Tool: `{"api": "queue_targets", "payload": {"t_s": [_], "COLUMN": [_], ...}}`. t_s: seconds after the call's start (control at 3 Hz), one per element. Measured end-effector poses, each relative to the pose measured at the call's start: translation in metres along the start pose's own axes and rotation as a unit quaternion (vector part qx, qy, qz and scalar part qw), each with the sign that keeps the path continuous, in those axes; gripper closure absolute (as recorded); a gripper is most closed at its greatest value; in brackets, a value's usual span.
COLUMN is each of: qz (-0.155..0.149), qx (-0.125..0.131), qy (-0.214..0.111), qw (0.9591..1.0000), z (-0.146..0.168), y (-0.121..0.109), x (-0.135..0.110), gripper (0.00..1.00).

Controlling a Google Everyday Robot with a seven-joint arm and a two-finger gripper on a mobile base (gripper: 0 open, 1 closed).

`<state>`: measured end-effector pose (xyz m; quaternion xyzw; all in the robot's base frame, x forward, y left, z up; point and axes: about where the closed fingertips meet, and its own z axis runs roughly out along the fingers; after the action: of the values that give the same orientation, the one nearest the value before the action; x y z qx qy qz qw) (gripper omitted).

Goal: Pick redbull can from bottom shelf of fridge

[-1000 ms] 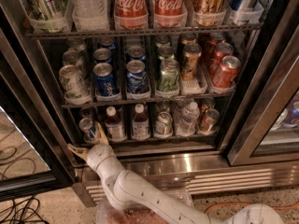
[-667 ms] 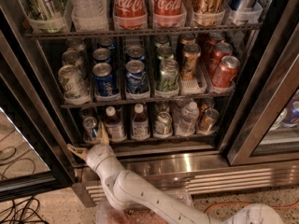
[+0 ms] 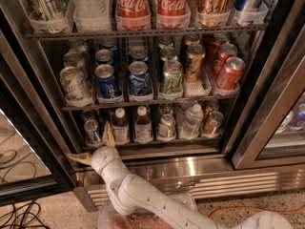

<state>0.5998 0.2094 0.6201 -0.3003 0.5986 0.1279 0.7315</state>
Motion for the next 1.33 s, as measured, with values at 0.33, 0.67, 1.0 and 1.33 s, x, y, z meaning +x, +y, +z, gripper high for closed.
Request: {"api": "queue_targets", "payload": {"t_s": [0.33, 0.67, 1.0, 1.33], "qz": [0.0, 0.0, 0.0, 0.0], "qx": [0.0, 0.0, 0.0, 0.0], "qy": [0.0, 0.0, 0.0, 0.0], "qw": [1.0, 1.0, 1.0, 1.0], "z": [0.0, 0.0, 0.0, 0.0001], "y": [0.0, 0.0, 0.0, -0.0001], "x": [0.0, 0.0, 0.0, 0.0], "gripper": [0.0, 0.19, 0.29, 0.24]}}
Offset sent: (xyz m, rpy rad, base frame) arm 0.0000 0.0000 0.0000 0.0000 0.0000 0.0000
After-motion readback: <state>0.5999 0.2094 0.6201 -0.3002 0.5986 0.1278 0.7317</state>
